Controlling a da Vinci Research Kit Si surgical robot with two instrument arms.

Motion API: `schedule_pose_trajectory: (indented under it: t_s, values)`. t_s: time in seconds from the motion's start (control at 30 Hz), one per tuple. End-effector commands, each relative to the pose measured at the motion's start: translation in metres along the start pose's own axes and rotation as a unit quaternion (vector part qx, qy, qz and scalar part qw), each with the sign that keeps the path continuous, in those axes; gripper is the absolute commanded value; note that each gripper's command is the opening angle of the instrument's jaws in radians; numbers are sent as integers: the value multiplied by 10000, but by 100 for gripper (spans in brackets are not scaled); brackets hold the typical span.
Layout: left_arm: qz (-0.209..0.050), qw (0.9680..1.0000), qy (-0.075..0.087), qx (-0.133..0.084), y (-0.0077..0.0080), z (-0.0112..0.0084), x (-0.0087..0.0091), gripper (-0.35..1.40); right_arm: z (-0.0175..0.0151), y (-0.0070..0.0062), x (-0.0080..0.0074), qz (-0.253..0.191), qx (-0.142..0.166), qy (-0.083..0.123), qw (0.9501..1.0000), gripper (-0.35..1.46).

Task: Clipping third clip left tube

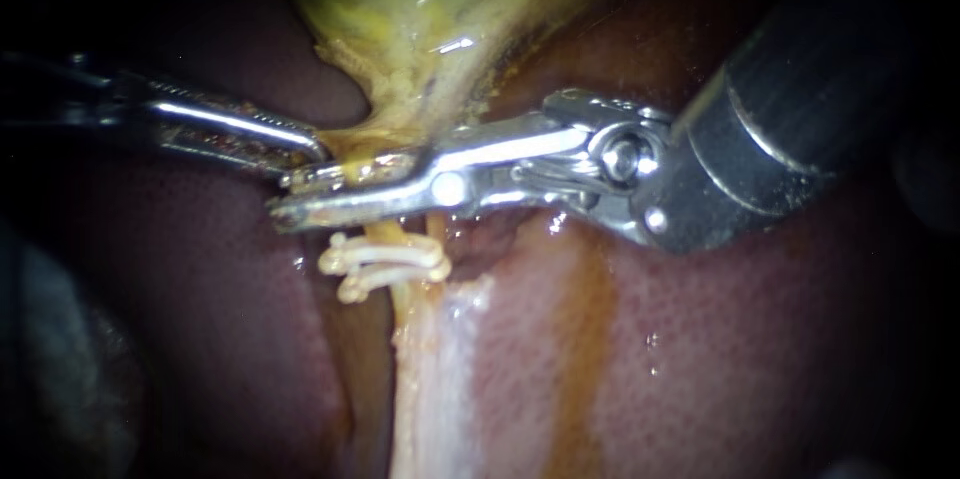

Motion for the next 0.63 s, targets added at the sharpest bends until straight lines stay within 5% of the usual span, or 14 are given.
schedule_pose_trajectory:
  t_s: [0.03,0.07,0.63]
  values:
    - [0,10000,0,2,0,0,0,-35,-1,-1,0,159,-7,9,9999,-25]
    - [0,10000,0,2,0,0,0,-35,-3,-1,-1,277,-6,8,9996,-35]
    - [-1,10000,1,3,0,1,0,-35,-9,-1,-6,326,-67,-22,9994,-35]
